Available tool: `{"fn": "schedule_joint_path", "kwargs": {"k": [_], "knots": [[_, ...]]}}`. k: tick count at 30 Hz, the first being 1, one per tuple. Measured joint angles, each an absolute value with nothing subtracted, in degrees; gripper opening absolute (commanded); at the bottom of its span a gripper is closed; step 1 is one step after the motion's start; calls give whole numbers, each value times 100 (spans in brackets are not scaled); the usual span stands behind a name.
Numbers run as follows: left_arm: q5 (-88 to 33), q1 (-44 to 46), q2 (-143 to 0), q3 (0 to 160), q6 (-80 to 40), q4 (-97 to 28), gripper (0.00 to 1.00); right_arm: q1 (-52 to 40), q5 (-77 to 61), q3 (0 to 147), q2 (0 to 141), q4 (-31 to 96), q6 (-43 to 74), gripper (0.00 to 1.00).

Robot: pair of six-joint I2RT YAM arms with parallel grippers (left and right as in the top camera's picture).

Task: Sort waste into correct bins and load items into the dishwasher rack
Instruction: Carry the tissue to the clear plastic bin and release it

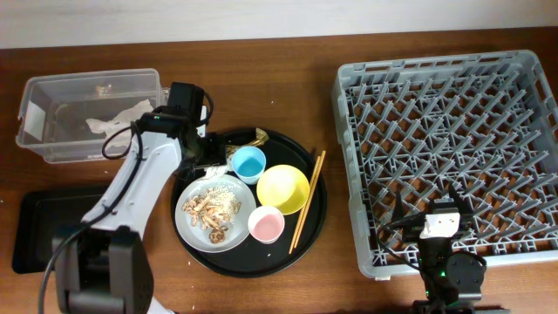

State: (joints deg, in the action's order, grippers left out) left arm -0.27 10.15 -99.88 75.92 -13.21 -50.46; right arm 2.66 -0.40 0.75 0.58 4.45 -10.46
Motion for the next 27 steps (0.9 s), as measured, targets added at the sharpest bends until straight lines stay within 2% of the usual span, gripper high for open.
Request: {"fn": "schedule_joint_path", "kwargs": {"k": [13,15,17,19,23,24,26,27], "knots": [[-484,784,-10816,7592,-1302,-5065,74,266,-40,75,58,445,-1048,99],[-521,784,-10927,7592,-1299,-5050,67,266,-40,75,58,445,-1052,99],[-543,784,-10940,7592,-1280,-5033,67,266,-40,75,58,445,-1050,99],[-545,784,-10943,7592,-1278,-4984,56,266,-40,75,58,445,-1052,99],[-563,784,-11190,7592,-1258,-4862,47,266,-38,75,58,445,-1050,99],[-565,781,-11281,7592,-1260,-4827,41,266,-40,75,58,445,-1048,99],[-563,773,-11299,7592,-1249,-4831,18,266,-40,75,58,445,-1048,99],[-563,773,-11299,7596,-1247,-4847,9,266,-40,75,58,445,-1048,99]]}}
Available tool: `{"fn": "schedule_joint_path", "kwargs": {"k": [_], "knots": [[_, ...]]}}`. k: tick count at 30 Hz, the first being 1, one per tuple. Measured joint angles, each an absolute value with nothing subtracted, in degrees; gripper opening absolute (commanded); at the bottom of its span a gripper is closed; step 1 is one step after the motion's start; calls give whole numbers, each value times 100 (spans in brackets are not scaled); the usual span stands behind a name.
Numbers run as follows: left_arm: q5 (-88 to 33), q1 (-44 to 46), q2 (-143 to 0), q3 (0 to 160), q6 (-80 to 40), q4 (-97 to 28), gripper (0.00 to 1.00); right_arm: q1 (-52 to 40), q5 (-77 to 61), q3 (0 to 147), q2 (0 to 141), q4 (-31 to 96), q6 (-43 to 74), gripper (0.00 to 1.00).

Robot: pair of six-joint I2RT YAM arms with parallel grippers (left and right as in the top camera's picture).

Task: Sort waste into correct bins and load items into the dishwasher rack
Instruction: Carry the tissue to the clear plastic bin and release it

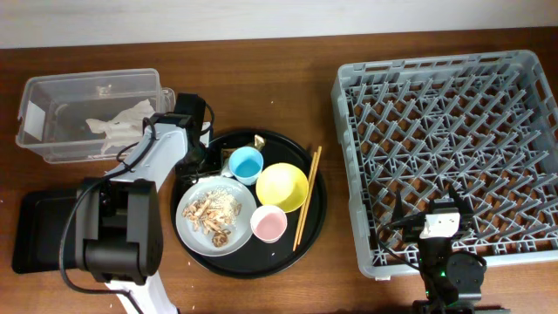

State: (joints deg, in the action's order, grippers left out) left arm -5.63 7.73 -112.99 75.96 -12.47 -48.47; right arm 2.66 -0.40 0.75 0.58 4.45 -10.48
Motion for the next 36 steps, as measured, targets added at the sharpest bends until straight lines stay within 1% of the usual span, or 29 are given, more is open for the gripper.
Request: {"fn": "schedule_joint_path", "kwargs": {"k": [2,5,6,7,15,17,19,21,23,24,25,26,30,33,35,36], "knots": [[-563,773,-11301,7682,-1221,-5059,9,266,-40,75,58,445,-1048,99],[-561,773,-11310,8324,-1221,-5795,8,266,-40,75,58,445,-1052,99],[-563,773,-11316,8488,-1219,-6106,7,266,-40,75,56,445,-1048,99],[-563,773,-11316,8667,-1219,-6392,1,266,-38,75,56,445,-1050,99],[-412,768,-11316,10110,-1153,-7511,1,266,-38,75,58,445,-1048,99],[-21,768,-11316,10617,-1157,-7522,1,266,-40,75,58,445,-1050,98],[346,768,-11316,10768,-1306,-7424,1,266,-38,75,58,445,-1050,99],[1343,637,-11316,10919,-1638,-6657,1,266,-40,75,58,445,-1050,99],[1739,333,-11316,10940,-1787,-6053,1,266,-38,75,58,445,-1048,99],[1900,67,-11316,10943,-1837,-5623,33,266,-40,73,58,445,-1050,99],[2027,-266,-11316,10947,-1892,-5216,94,266,-38,73,58,443,-1050,99],[2104,-558,-11316,10945,-1911,-4980,99,266,-40,75,56,443,-1048,99],[2154,-1288,-11338,10947,-1975,-4604,99,266,-40,75,58,443,-1052,99],[2093,-1413,-11421,10947,-1977,-4781,99,266,-38,73,58,443,-1050,99],[1710,-1411,-11467,10947,-1975,-5006,99,266,-38,73,58,443,-1050,99],[1269,-1411,-11478,10947,-1977,-5166,99,266,-38,73,58,443,-1052,99]]}}
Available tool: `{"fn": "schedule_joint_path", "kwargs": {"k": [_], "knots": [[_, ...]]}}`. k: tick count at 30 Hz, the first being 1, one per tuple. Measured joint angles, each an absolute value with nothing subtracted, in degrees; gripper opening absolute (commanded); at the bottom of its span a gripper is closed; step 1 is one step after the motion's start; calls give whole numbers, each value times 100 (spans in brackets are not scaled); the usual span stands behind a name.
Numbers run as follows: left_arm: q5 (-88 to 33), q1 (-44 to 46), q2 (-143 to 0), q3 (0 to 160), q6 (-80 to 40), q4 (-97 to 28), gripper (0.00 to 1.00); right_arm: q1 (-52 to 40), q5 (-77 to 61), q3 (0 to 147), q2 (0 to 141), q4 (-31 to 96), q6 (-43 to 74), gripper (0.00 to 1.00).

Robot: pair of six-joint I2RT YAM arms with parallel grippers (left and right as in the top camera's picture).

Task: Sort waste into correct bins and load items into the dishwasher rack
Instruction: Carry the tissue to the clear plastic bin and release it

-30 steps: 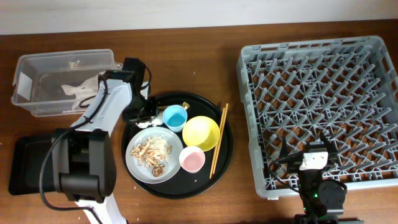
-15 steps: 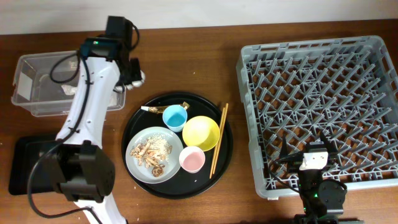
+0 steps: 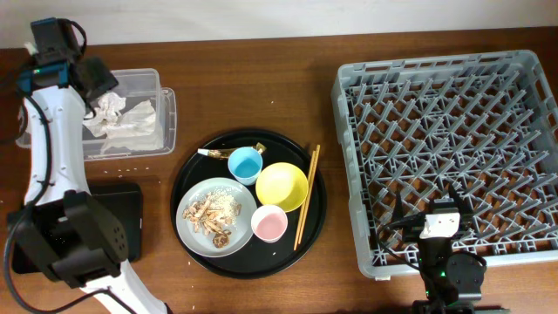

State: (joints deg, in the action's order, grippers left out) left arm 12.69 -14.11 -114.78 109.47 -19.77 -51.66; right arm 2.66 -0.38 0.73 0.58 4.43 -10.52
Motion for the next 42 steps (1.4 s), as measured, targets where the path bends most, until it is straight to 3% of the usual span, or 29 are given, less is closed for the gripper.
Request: {"fn": "schedule_joint_path", "kwargs": {"k": [5,13,17,21,29,32,34,36,40,41,42], "knots": [[-598,-1389,-11478,10947,-1977,-6060,99,266,-40,73,58,443,-1048,99],[-1116,-543,-11478,10949,-2073,-6890,98,266,-38,75,58,443,-1050,99],[-851,150,-11480,10943,-3640,-7673,98,266,-40,73,58,443,-1050,99],[-718,652,-11485,10331,-5225,-7334,94,266,-40,73,58,445,-1050,99],[-325,1105,-11528,9017,-6611,-5612,72,266,-40,73,58,443,-1048,99],[-104,1103,-11705,8831,-6814,-5177,44,266,-40,73,58,443,-1050,99],[12,1103,-11734,8818,-6904,-5127,44,266,-40,73,58,443,-1052,99],[97,1103,-11736,8818,-6908,-5111,35,266,-38,73,58,443,-1052,99],[259,1103,-11767,8816,-6949,-5116,35,266,-40,73,58,443,-1050,99],[292,1103,-11769,8816,-6949,-5113,27,266,-40,73,58,443,-1050,99],[309,1103,-11802,8816,-6949,-5113,26,266,-40,73,58,443,-1046,99]]}}
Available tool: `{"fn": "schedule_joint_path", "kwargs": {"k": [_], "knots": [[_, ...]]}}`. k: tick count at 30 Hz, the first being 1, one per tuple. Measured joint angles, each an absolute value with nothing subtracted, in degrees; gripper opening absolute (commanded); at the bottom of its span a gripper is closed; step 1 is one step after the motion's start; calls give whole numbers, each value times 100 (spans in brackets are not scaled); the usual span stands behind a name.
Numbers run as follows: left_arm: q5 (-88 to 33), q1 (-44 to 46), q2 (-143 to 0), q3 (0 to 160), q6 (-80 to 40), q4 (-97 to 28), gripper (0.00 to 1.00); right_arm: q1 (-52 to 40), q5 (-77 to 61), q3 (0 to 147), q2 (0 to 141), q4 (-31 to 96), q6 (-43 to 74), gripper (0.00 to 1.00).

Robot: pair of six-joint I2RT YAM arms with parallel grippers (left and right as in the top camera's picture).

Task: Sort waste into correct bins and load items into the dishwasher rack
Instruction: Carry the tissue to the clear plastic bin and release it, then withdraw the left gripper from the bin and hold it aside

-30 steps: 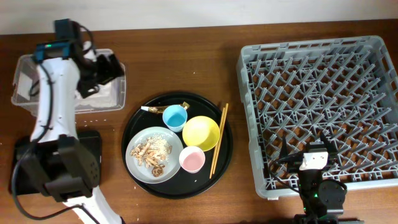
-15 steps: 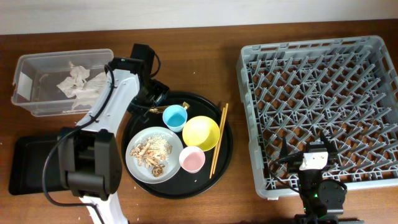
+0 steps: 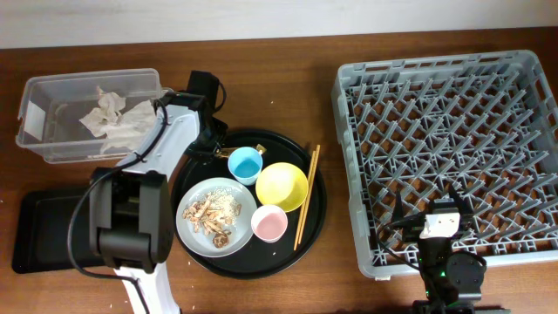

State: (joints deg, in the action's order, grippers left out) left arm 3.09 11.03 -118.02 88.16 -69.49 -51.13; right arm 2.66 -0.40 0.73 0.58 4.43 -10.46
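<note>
My left gripper (image 3: 212, 139) reaches down over the upper-left rim of the round black tray (image 3: 261, 258), just left of the blue cup (image 3: 245, 163). The arm hides its fingers, so their state does not show. The tray also carries a yellow bowl (image 3: 282, 187), a pink cup (image 3: 268, 223), a white plate (image 3: 185, 228) of food scraps and a pair of chopsticks (image 3: 305, 199). The clear plastic bin (image 3: 35, 87) at upper left holds crumpled tissues (image 3: 109, 118). My right gripper (image 3: 429, 208) rests open at the front edge of the grey dishwasher rack (image 3: 445, 131).
A black bin (image 3: 44, 227) lies at the lower left beside the left arm's base. The rack fills the right side of the wooden table. The left arm stretches along the tray's left side, between the tray and the clear bin.
My left gripper was over the far left end of the clear bin with a crumpled tissue below it. Now it is back at the tray's upper-left rim. The tissue lies in the bin.
My left gripper first stood at the tray's upper-left part near the plate, then at the tray's left rim. Later it hung over the clear bin, which held more tissue than before. Now it is at the tray again. The right arm never moved.
</note>
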Motion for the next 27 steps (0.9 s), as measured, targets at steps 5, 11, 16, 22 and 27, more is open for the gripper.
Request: {"fn": "schedule_joint_path", "kwargs": {"k": [5,11,16,22,27], "knots": [[408,1103,-12031,8816,-6947,-5251,1,266,-40,73,58,443,-1048,99],[478,1103,-11695,8801,-6943,-5439,1,266,-40,73,58,443,-1048,99],[1140,1020,-10377,8794,-6919,-5400,1,266,-40,73,58,443,-1050,99],[3030,381,-10073,8794,-6853,-4812,1,266,-38,73,58,443,-1050,99],[3500,-545,-10071,8764,-5830,-3114,2,266,-40,73,58,443,-1050,99]]}}
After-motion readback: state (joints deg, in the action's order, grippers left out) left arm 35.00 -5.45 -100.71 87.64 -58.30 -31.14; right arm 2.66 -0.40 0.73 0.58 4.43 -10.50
